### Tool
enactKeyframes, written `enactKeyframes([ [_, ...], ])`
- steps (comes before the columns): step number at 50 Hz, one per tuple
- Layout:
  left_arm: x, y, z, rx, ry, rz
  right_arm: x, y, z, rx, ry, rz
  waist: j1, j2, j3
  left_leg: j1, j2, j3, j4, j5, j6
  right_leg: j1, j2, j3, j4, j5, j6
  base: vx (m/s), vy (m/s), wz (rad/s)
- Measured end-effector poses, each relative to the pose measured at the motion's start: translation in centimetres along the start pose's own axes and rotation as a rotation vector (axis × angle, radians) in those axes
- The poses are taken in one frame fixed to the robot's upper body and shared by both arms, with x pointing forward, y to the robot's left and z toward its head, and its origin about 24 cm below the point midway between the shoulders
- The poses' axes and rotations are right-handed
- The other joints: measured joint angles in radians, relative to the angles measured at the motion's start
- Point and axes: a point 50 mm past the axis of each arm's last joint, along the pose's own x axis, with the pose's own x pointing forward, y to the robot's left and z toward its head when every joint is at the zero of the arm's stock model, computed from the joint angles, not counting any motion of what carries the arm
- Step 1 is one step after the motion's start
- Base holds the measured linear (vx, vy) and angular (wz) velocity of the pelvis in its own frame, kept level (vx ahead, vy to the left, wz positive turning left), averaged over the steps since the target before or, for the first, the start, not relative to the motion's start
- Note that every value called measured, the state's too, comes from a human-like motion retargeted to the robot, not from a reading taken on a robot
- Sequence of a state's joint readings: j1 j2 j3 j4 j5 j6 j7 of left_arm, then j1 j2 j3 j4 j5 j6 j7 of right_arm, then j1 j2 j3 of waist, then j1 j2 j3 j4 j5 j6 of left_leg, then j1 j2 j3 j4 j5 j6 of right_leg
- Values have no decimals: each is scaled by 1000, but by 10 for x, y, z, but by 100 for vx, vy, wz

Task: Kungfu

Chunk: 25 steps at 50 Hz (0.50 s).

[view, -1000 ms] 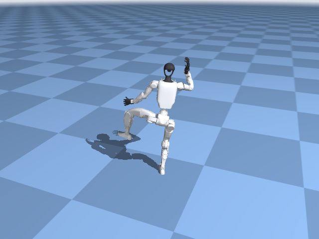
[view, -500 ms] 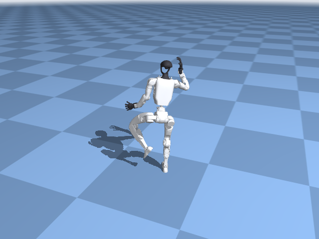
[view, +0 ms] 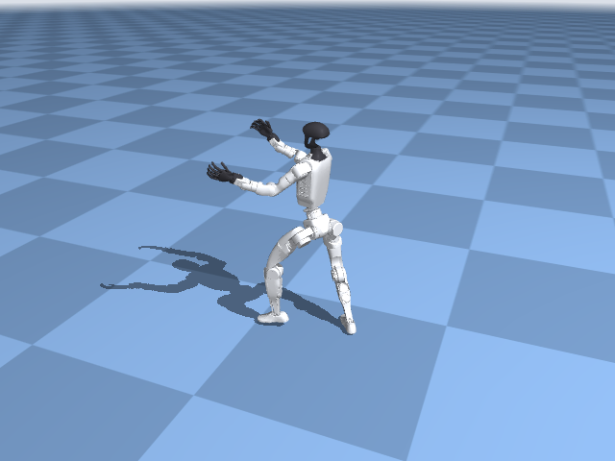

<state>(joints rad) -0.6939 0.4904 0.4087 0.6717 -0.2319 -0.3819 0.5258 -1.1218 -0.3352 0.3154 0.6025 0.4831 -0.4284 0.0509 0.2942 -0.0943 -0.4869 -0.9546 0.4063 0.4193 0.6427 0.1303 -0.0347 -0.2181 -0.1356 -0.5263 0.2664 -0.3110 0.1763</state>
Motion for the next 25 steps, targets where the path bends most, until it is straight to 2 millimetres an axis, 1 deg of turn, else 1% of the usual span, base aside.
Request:
enactKeyframes([
  [1, 10, -5, 1, -25, 28, 6, 5, 16, -16, -8, 57, -4, 19, -97, 3, -15, -69, 18, -22, 15, -8, -61, -106, 80, 58, -9, 19, 69, 33, 22],
  [2, 17, -12, 3, -56, 58, 2, 9, 29, -29, -22, 118, -11, 35, -160, 12, -16, -115, 37, -36, 17, -10, -89, -174, 117, 90, -7, 33, 42, 19, 46],
  [3, 21, -27, 6, -96, 89, -23, 11, 29, -38, -38, 185, -46, 44, -158, 29, 7, -117, 58, -36, -5, -1, -48, -168, 70, 68, 13, 34, 25, 9, 117],
  [5, 30, -51, 23, -155, 98, -79, 17, 28, -45, -32, 256, -103, 50, -133, 67, 45, -102, 65, -5, -54, 0, 51, -111, -28, -5, 75, 34, 20, -7, 154],
  [7, 41, -60, 44, -160, 53, -100, 27, 27, -32, -18, 190, -146, 67, -170, 99, 21, -131, 28, -5, -34, 3, 74, -110, -12, -34, 155, 68, 44, -16, 81],
  [8, 45, -63, 53, -151, 29, -98, 33, 24, -22, -37, 131, -154, 79, -189, 103, 4, -132, 32, -18, -11, 8, 63, -110, -7, -42, 197, 81, 30, -13, 33],
  [9, 50, -62, 62, -145, 7, -86, 38, 23, -12, -69, 85, -150, 86, -192, 102, -14, -114, 45, -26, 7, 11, 45, -96, -8, -49, 236, 85, 18, -8, 11],
  [10, 56, -61, 70, -141, -14, -68, 44, 24, -3, -105, 46, -141, 91, -187, 99, -32, -87, 61, -32, 22, 13, 23, -74, -11, -56, 274, 85, 12, -4, 3],
  [12, 67, -51, 85, -142, -47, -28, 53, 32, 10, -172, -1, -125, 84, -162, 96, -64, -70, 41, -39, 21, 9, -6, -30, -3, -69, 338, 85, 9, -2, 9],
  [15, 76, -41, 100, -124, -94, -21, 58, 32, 23, -201, -59, -144, 73, -156, 88, -103, -74, 6, -32, -8, 6, -16, 5, -16, -102, 428, 85, 21, -3, 28],
  [18, 79, -41, 106, -106, -104, -42, 56, 21, 24, -187, -62, -197, 65, -182, 81, -127, -98, -8, -12, -33, 12, -9, 9, -27, -125, 521, 85, 52, 11, 43],
  [21, 77, -43, 103, -121, -92, -59, 50, 13, 19, -161, -45, -237, 62, -208, 79, -110, -137, -8, -11, -82, 16, -2, -25, -19, -127, 628, 85, 49, 29, 23],
  [23, 71, -42, 91, -129, -64, -81, 41, 10, 10, -164, -14, -231, 39, -215, 79, -75, -183, 6, -25, -106, 26, 11, -68, 7, -109, 698, 85, 50, 39, 67],
  [25, 60, -41, 67, -116, -4, -120, 24, 6, -8, -183, 59, -197, -5, -211, 79, -22, -257, 12, -65, -117, 46, 30, -112, 56, -71, 757, 85, 48, 35, 130],
])
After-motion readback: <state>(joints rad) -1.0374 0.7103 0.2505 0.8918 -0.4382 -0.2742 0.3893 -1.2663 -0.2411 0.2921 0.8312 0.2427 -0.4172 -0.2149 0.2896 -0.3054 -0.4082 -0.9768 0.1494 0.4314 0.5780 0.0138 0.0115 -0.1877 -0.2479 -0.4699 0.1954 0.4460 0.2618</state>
